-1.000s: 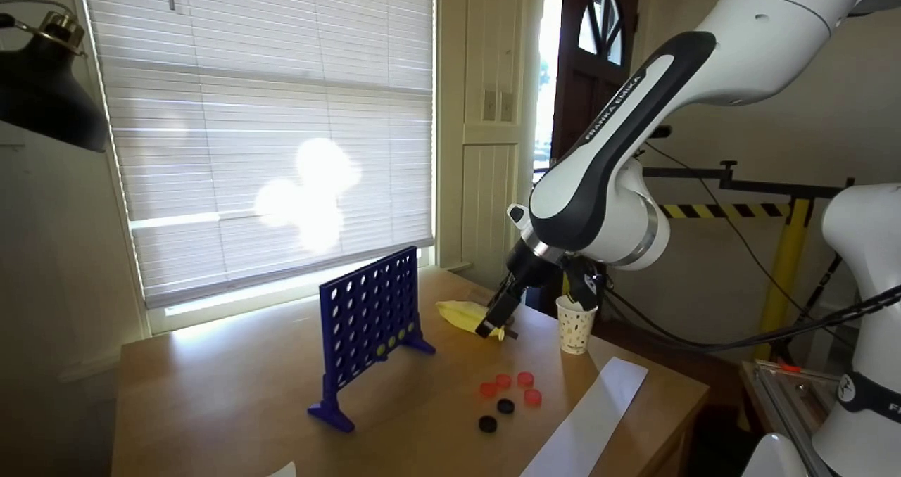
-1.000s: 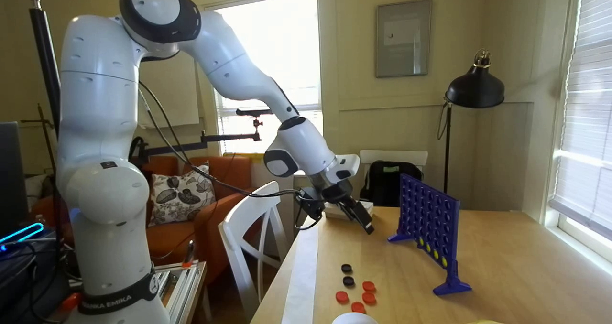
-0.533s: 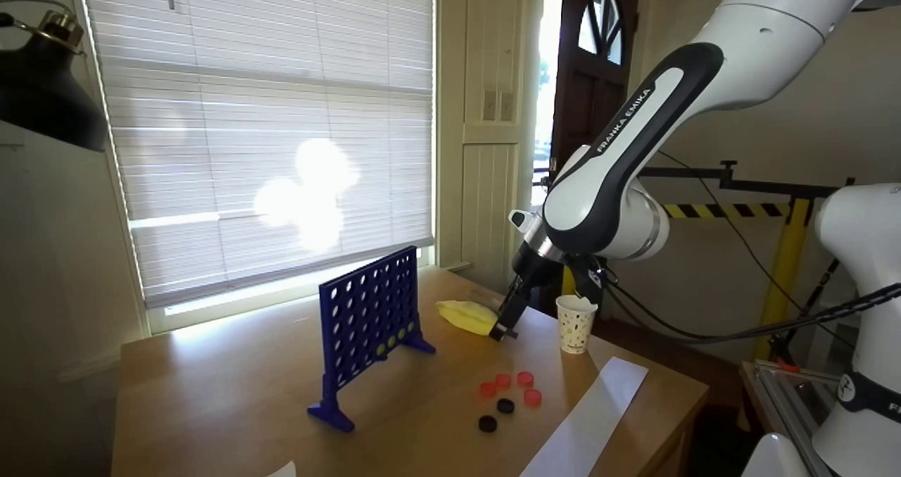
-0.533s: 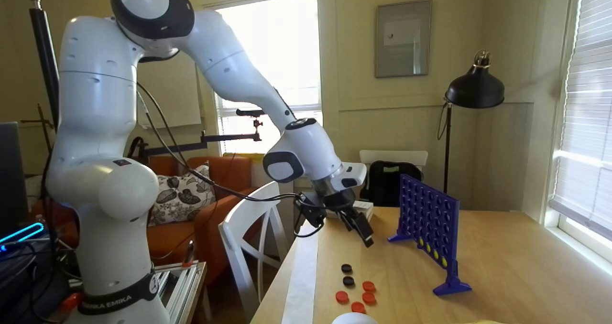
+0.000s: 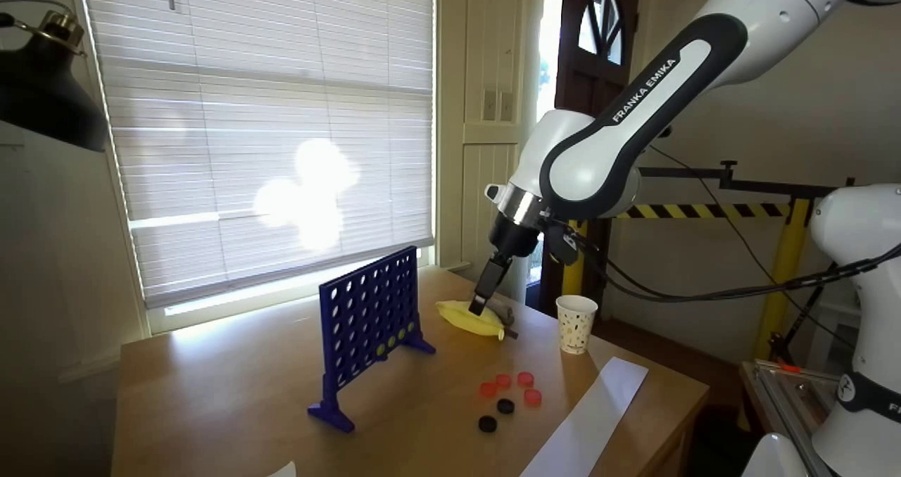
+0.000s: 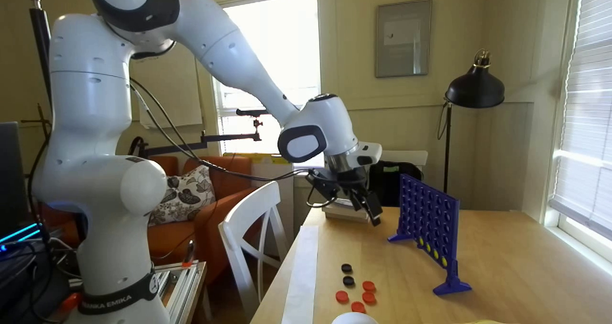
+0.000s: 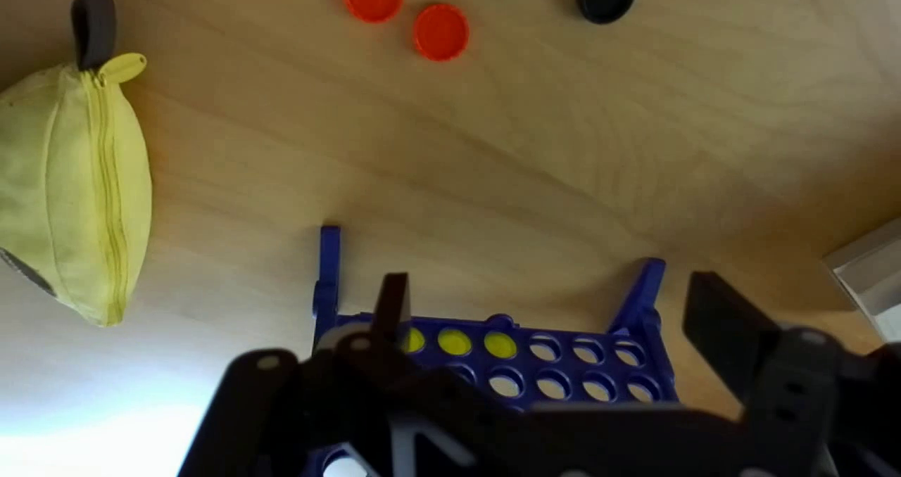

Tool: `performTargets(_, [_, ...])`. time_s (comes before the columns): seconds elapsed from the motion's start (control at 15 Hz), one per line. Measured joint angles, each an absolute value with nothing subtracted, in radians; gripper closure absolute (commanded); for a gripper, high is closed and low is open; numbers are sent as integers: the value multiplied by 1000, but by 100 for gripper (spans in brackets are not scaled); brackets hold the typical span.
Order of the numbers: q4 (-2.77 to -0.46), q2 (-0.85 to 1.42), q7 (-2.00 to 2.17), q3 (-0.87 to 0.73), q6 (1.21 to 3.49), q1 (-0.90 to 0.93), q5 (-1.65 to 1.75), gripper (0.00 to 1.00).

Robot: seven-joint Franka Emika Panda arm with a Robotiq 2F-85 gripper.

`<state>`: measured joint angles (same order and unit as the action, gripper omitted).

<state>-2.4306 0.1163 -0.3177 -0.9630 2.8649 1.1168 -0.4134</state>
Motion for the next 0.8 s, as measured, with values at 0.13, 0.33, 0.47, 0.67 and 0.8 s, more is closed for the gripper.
performTargets(0.13, [-2388,97,-209,-1023,2795,1164,-295,0])
performTargets(0.33, [-2326,57,-81,-1073,2685,1211,-146,0])
performTargets(0.47, [-2295,21,-16,-1079,2613,1226,-68,0])
performTargets(0.67, [-2270,-28,39,-1029,2544,1191,-1,0])
performTargets(0.8, [-2272,-25,38,-915,2544,1076,-1,0])
